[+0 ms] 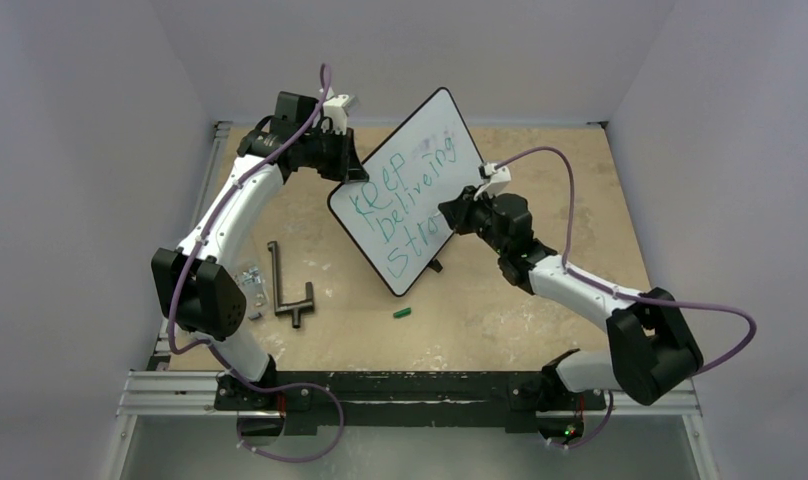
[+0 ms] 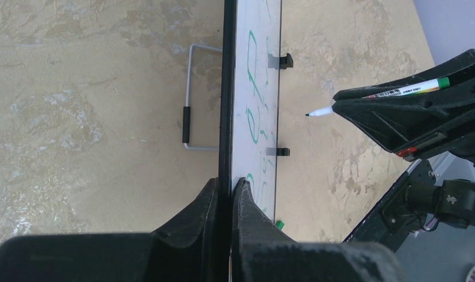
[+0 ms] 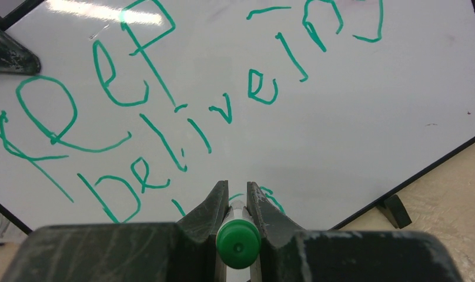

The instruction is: Write a sentence on the whiteboard

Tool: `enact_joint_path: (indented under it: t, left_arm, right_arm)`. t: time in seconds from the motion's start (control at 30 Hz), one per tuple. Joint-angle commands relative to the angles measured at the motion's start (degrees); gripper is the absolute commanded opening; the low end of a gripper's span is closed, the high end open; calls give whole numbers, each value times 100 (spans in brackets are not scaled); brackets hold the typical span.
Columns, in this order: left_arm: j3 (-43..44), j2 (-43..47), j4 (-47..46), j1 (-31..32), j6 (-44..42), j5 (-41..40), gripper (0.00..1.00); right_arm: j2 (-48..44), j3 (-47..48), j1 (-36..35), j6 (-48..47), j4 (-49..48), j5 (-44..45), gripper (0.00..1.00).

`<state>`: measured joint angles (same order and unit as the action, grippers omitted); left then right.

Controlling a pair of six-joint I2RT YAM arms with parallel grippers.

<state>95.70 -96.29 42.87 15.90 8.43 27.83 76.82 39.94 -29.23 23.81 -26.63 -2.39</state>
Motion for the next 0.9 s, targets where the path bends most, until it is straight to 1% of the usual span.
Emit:
enact_joint_path:
  t: [0.0,0.1,0.33,0.87]
  left_arm:
    - [-88,145,199,-123,-526,-1555,0]
    - [-93,145,195,-122,-526,-1558,0]
    - [-93,137,192,-127,-526,-1559,0]
    - [-88,128,194,-122,-526,-1562,0]
  right_arm:
    - [41,139,-4,-77,88,507,0]
    - [217,244,60,-58,84,578,0]
    - [608,480,119,-30,-63,437,0]
    - [1086,707,201,89,-386,393,0]
